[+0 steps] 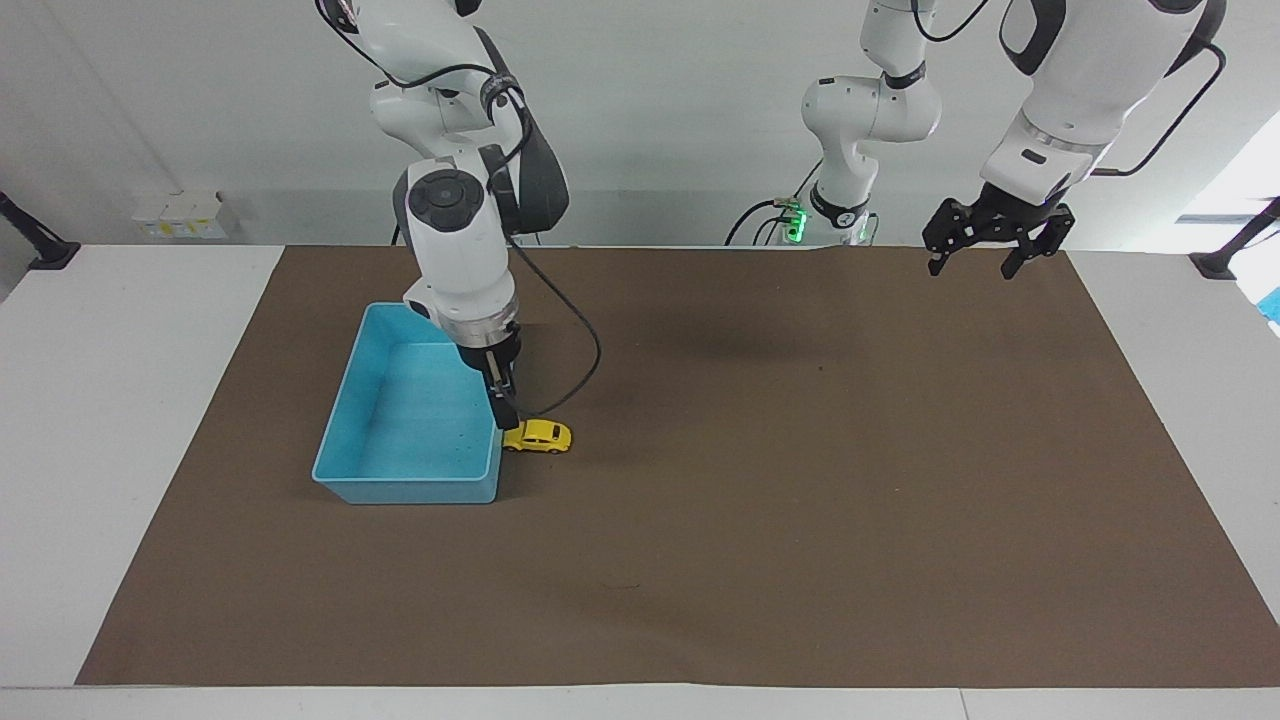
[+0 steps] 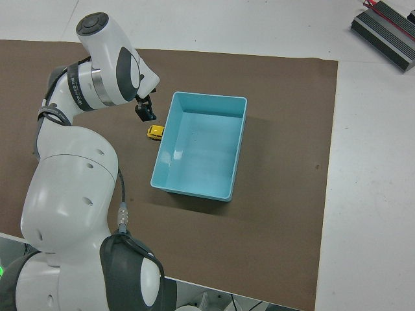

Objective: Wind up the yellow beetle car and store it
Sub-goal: 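Withdraw the left gripper to rest while the right gripper reaches the car, then grasp the yellow car beside the bin with the right gripper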

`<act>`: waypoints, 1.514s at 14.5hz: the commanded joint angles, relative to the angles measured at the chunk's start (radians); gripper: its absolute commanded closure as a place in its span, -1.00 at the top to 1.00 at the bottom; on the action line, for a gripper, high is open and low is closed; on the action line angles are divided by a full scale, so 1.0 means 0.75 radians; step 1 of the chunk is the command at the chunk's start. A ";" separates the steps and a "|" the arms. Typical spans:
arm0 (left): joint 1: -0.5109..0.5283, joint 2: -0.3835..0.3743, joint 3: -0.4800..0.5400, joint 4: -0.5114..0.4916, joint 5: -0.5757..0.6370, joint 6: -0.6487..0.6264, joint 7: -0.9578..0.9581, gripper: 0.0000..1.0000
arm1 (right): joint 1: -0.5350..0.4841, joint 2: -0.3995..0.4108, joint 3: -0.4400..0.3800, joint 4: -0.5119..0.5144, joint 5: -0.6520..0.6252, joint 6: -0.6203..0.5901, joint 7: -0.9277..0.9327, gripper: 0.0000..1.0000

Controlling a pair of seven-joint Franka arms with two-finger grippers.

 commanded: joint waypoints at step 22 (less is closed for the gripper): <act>0.092 0.042 -0.035 0.104 0.010 -0.075 0.198 1.00 | 0.093 0.092 0.012 -0.076 -0.004 0.114 0.349 -1.00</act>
